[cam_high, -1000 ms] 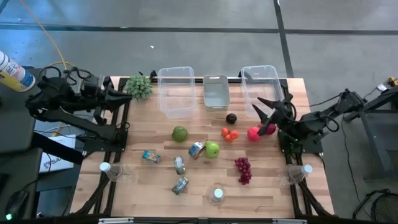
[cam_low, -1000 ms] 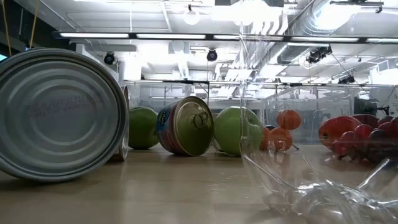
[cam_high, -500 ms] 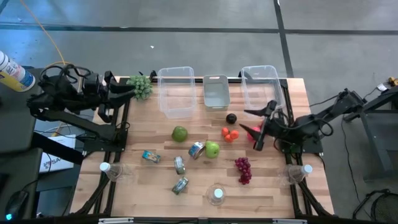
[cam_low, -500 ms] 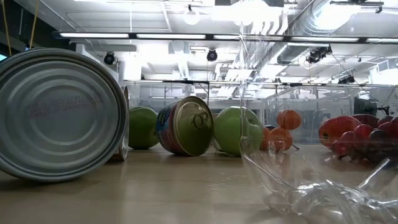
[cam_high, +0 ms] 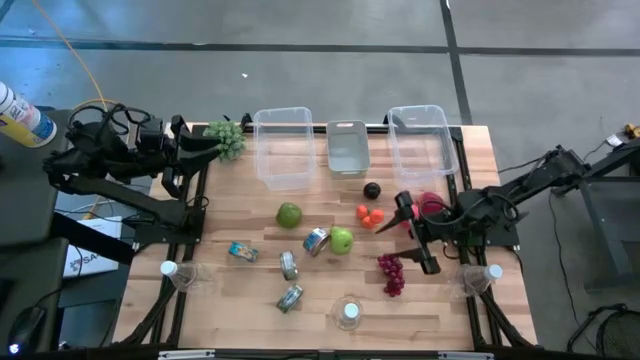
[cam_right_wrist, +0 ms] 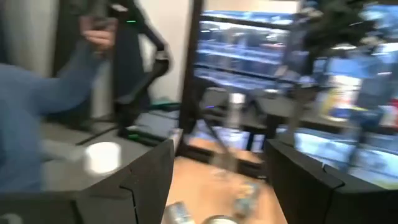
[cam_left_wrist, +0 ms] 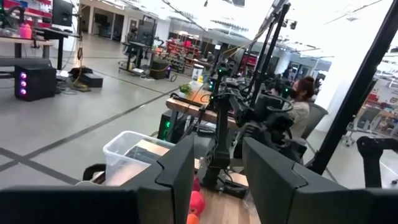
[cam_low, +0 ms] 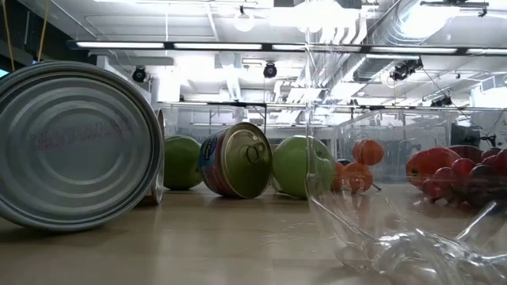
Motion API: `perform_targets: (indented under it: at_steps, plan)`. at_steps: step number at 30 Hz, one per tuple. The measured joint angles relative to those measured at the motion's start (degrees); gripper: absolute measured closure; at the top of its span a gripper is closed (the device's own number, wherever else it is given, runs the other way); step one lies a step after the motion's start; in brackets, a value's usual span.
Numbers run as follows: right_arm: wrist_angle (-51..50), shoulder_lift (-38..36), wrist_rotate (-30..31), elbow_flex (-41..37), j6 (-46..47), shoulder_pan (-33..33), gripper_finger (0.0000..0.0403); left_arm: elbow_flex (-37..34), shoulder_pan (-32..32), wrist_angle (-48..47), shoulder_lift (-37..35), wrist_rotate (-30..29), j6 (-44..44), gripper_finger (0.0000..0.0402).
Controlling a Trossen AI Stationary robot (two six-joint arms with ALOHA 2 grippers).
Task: Pick & Place Food Item
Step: Put the empty water bottle into the right transparent bin
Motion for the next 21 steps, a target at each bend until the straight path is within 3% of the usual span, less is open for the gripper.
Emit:
perform_targets:
  at_steps: [9, 11, 16, 21]
  plan:
    - [-6.63, -0.04, -12.47, 0.04, 3.01, -6.47, 0.0162, -0.04, -0.07, -1.09, 3.46, -0.02, -0.15, 0.0270]
    - [-6.55, -0.04, -10.83, 0.02, 4.08, -7.86, 0.0162, -0.04, -0.07, -1.09, 4.24, -0.02, -0.15, 0.0270]
    - [-5.88, -0.07, 0.11, 0.02, 6.94, -9.96, 0.0162, -0.04, -0.08, -1.11, 6.64, -0.04, -0.13, 0.0270]
    - [-5.81, -0.07, -1.80, 0.02, 1.41, -10.97, 0.0162, -0.08, -0.09, -1.45, 8.61, -0.02, -5.43, 0.0270]
